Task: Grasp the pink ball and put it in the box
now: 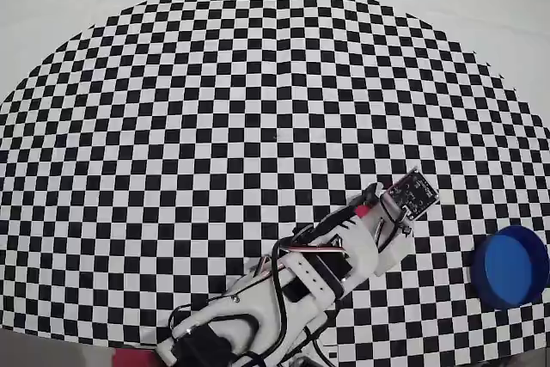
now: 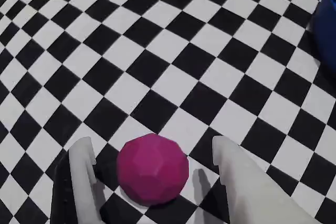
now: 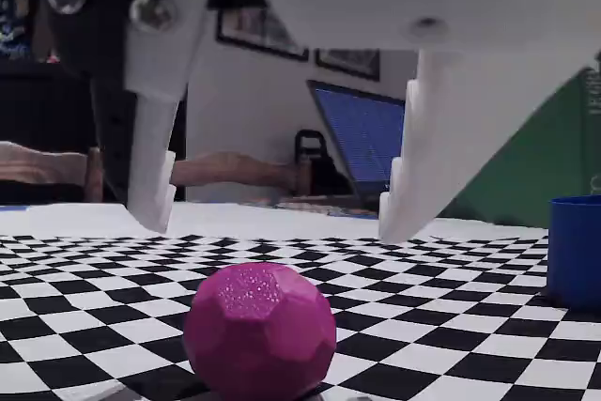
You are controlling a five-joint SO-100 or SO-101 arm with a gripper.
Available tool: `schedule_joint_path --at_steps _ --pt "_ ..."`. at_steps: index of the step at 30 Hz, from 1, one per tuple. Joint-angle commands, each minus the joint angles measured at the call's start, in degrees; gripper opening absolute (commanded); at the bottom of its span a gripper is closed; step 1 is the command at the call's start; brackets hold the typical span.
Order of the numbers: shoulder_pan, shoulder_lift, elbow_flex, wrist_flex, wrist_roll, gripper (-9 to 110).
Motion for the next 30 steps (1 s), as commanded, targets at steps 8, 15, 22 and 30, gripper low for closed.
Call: schedule_joint_path --at_steps 8,15,22,30 --pt "0.3 -2.4 0.4 0.2 -0.4 26" --pt "-0.2 -3.1 0.4 0.2 -0.4 26" --pt "-0.2 -4.2 0.3 0.0 -0.4 26" --pt "-0.8 -5.4 0.3 -0.3 -0.4 26"
